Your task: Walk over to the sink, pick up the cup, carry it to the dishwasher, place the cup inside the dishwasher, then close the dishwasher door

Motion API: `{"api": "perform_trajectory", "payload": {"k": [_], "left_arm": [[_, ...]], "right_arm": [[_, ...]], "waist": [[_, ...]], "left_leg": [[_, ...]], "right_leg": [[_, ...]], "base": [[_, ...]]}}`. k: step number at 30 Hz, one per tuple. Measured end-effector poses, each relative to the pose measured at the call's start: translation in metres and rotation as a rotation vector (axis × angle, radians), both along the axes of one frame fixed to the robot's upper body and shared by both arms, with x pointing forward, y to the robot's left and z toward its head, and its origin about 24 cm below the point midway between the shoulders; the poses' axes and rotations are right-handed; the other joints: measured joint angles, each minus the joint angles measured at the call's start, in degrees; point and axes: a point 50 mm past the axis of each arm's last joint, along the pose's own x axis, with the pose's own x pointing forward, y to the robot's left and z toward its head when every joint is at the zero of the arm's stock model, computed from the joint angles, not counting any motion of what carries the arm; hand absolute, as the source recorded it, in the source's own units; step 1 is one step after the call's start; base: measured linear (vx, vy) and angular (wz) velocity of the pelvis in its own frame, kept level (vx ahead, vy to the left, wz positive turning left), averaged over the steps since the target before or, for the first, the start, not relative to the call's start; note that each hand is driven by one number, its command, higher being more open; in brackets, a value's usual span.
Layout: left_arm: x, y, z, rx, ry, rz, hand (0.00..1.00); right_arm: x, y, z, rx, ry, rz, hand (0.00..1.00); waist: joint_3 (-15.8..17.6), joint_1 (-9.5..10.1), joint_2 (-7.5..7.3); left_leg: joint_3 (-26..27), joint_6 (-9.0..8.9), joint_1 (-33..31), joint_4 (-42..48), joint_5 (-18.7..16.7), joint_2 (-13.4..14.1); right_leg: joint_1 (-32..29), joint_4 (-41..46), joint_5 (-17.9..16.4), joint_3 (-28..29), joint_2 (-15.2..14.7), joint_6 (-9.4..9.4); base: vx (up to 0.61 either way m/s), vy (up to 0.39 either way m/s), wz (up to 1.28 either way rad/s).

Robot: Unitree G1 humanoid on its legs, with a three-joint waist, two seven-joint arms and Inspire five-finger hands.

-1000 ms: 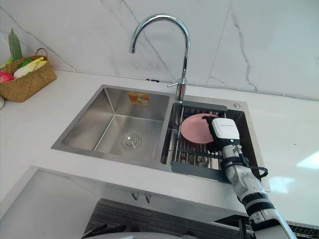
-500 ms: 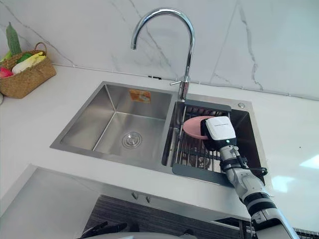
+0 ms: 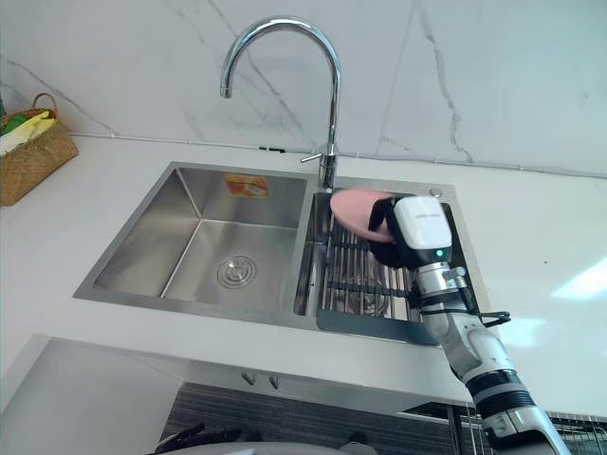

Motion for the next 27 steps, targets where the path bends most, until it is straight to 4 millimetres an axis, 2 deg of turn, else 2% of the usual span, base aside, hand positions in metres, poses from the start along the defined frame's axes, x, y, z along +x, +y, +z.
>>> {"api": "perform_trajectory", "payload": {"k": [3,6,10,12,15,16,18,20,23,24,25,26,27], "left_arm": [[0.001,0.000,0.000,0.003,0.004,-0.006,1.00],[-0.001,-0.001,0.000,0.001,0.020,-0.006,1.00],[-0.002,-0.003,-0.001,-0.005,0.034,-0.002,1.00],[-0.004,-0.007,-0.002,-0.012,0.047,0.004,1.00],[-0.005,-0.009,-0.003,-0.004,0.059,-0.007,1.00],[-0.005,-0.009,-0.003,-0.001,0.060,-0.009,1.00],[-0.005,-0.010,-0.003,0.000,0.060,-0.007,1.00],[-0.006,-0.009,-0.003,0.015,0.064,0.005,1.00],[-0.011,-0.001,-0.002,0.107,0.108,0.087,1.00],[-0.014,0.002,-0.002,0.139,0.129,0.141,1.00],[-0.018,0.004,-0.002,0.149,0.152,0.245,1.00],[-0.024,0.002,-0.004,0.126,0.184,0.361,1.00],[-0.024,0.001,-0.005,0.111,0.192,0.408,1.00]], "right_arm": [[-0.004,-0.008,0.011,0.141,-0.024,-0.014,0.00],[-0.011,-0.015,0.009,0.212,0.006,-0.021,0.00],[-0.023,-0.022,0.010,0.232,0.000,-0.048,0.00],[-0.031,-0.030,0.019,0.235,-0.045,-0.084,0.00],[-0.047,-0.054,0.036,0.301,-0.190,-0.216,0.00],[-0.057,-0.067,0.040,0.319,-0.247,-0.296,0.00],[-0.072,-0.086,0.042,0.337,-0.312,-0.416,0.00],[-0.089,-0.102,0.038,0.358,-0.352,-0.535,0.00],[-0.112,-0.112,0.015,0.428,-0.371,-0.714,0.00],[-0.116,-0.112,0.008,0.448,-0.362,-0.748,0.00],[-0.118,-0.109,-0.002,0.480,-0.339,-0.775,0.00],[-0.117,-0.104,-0.009,0.517,-0.323,-0.783,0.00],[-0.116,-0.101,-0.012,0.532,-0.319,-0.783,0.00]], "waist": [[-0.04,-0.62,0.06],[-0.09,-1.23,0.13],[-0.18,-1.90,0.29],[-0.41,-2.54,0.61],[-0.57,-2.92,0.86],[-0.56,-2.95,0.74],[-0.48,-3.07,0.58],[-0.11,-3.93,0.03],[0.27,-4.70,-0.83],[0.51,-4.96,-1.26],[0.85,-4.44,-1.83],[1.09,-3.00,-1.27],[1.81,-2.56,-1.28]], "left_leg": [[0.94,0.00,0.65,0.00,-0.24,0.04],[2.59,-0.08,1.39,0.00,-0.63,0.25],[4.49,-0.30,2.24,-0.01,-1.10,0.60],[5.58,-0.40,2.70,-0.03,-1.44,0.73],[7.10,-0.44,3.64,-0.26,-2.02,0.78],[7.99,-0.44,3.92,-0.27,-2.23,0.76],[9.27,-0.35,3.89,-0.29,-2.50,0.66],[10.43,-0.26,3.56,-0.31,-2.84,0.52],[14.03,-0.29,2.16,-0.29,-3.14,0.26],[15.85,-0.18,2.03,-0.27,-3.21,0.18],[19.61,0.00,2.09,-0.19,-3.29,0.51],[25.00,0.99,2.49,-0.17,-3.14,2.22],[27.32,1.02,3.11,-0.10,-3.16,3.01]], "right_leg": [[0.00,0.00,0.10,1.03,0.05,-0.06],[-0.18,0.00,0.26,2.59,0.29,-0.19],[-0.54,0.00,0.43,4.59,0.75,-0.37],[-0.82,0.24,0.45,5.62,0.91,-0.37],[-1.13,0.79,0.43,7.35,1.05,-0.36],[-1.58,1.38,0.39,8.03,1.05,-0.35],[-3.13,2.84,0.39,9.73,0.99,-0.34],[-5.09,4.62,0.40,11.36,0.88,-0.32],[-10.17,7.69,1.23,14.35,1.15,0.20],[-11.76,7.94,2.21,14.03,1.49,-0.24],[-13.78,6.96,5.28,11.75,2.72,-1.65],[-14.07,3.31,9.00,7.55,4.67,-3.24],[-14.15,5.14,7.16,3.00,4.85,-5.45]], "base": [[-0.01,0.000,-0.15],[-0.02,-0.001,-0.26],[-0.01,-0.010,-0.31],[0.00,-0.006,-0.27],[-0.01,0.001,-0.29],[-0.02,0.010,-0.29],[-0.03,0.025,-0.40],[-0.05,0.032,-0.39],[-0.08,0.028,-0.61],[-0.10,0.007,-1.06],[-0.13,-0.003,-1.76],[-0.14,-0.005,-1.85],[-0.16,-0.010,-1.81]]}}
